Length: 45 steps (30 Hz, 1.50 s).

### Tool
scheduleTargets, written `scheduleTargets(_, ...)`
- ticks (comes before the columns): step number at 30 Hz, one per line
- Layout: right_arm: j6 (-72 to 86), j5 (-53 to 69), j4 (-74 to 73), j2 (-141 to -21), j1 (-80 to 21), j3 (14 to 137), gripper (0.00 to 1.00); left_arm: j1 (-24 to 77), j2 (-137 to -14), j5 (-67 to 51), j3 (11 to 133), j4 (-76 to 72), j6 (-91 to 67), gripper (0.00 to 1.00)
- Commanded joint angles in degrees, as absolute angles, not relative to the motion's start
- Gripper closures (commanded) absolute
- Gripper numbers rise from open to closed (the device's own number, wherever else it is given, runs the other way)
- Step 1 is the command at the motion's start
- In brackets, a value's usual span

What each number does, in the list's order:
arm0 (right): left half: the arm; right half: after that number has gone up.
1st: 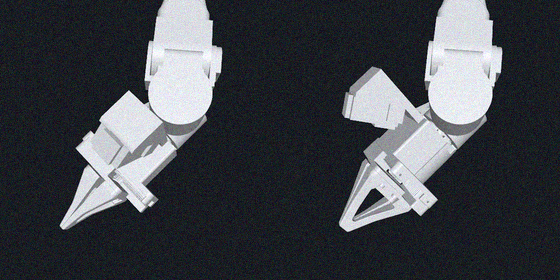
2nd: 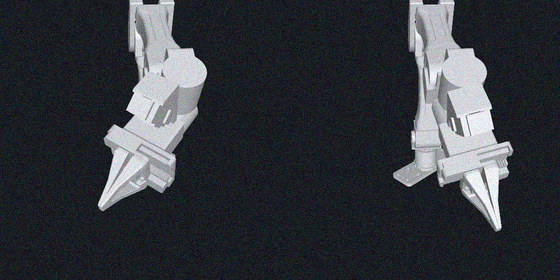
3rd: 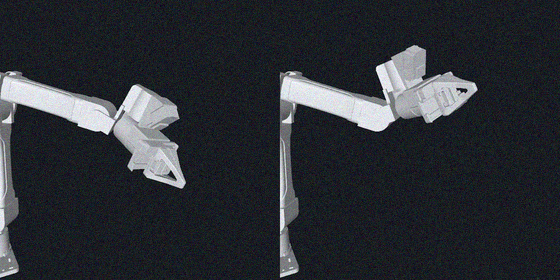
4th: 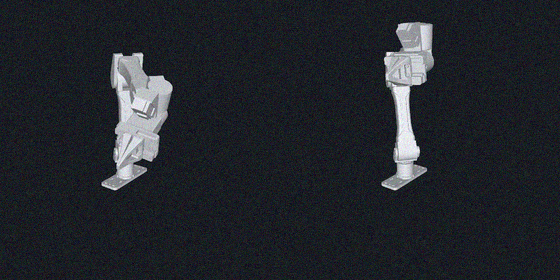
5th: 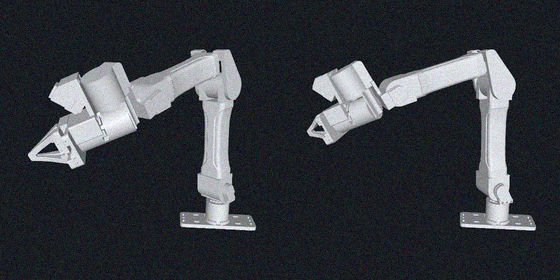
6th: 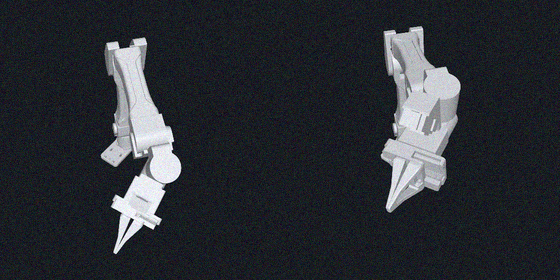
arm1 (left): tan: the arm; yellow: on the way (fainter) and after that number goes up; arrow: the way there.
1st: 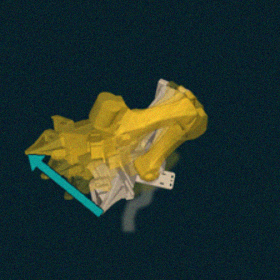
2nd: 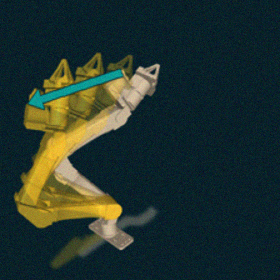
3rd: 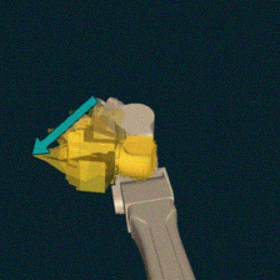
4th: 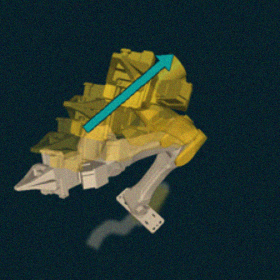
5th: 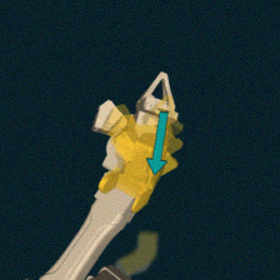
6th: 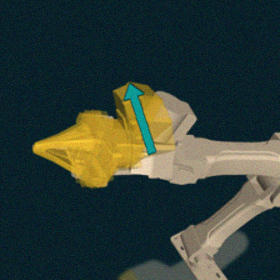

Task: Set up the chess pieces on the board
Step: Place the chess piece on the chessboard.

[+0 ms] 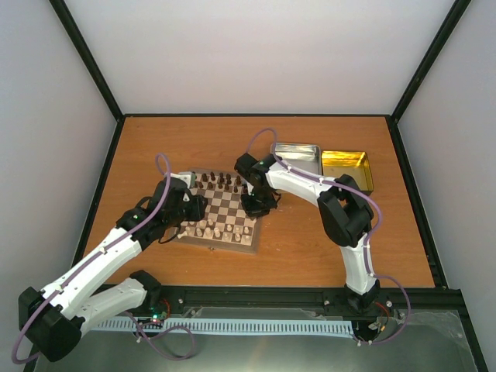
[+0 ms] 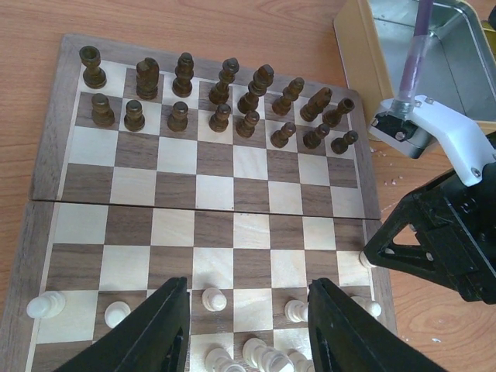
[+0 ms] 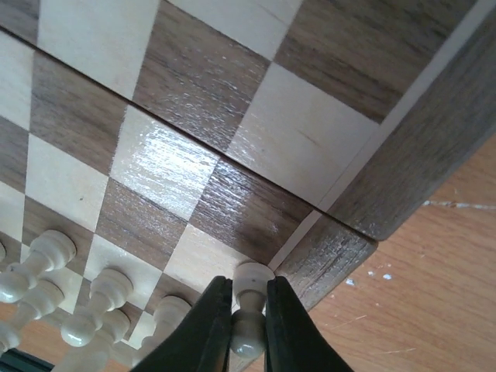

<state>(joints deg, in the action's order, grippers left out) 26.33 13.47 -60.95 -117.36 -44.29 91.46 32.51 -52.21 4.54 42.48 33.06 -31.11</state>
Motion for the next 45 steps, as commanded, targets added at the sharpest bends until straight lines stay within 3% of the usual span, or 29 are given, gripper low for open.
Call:
scheduleTargets(1, 27.4, 11.5, -59.0, -115.8, -44.5, 91.0, 0.92, 32.1, -51.0, 5.5, 43.4, 33.1, -30.8, 0.57)
scheduleTargets(4, 27.6, 9.3, -59.2, -114.7, -45.1, 92.1, 0.96, 32.1, -50.2, 6.5, 44.0, 34.2, -31.0, 0.57)
scheduleTargets(10, 27.9, 3.9, -61.0, -115.2, -48.5, 99.3, 0.96, 32.1, -46.2, 12.7, 45.4, 37.0, -33.4, 0.56)
scheduleTargets(21, 25.7, 1.3, -65.9, -126.5, -56.2, 116.4, 0.94, 32.1, -34.8, 20.7, 44.8, 40.2, -35.3, 0.51)
scheduleTargets(45, 24.0, 10.5, -66.2, -131.1, -57.6, 115.8, 0.9, 32.1, -34.6, 21.0, 43.4, 39.6, -35.9, 0.5)
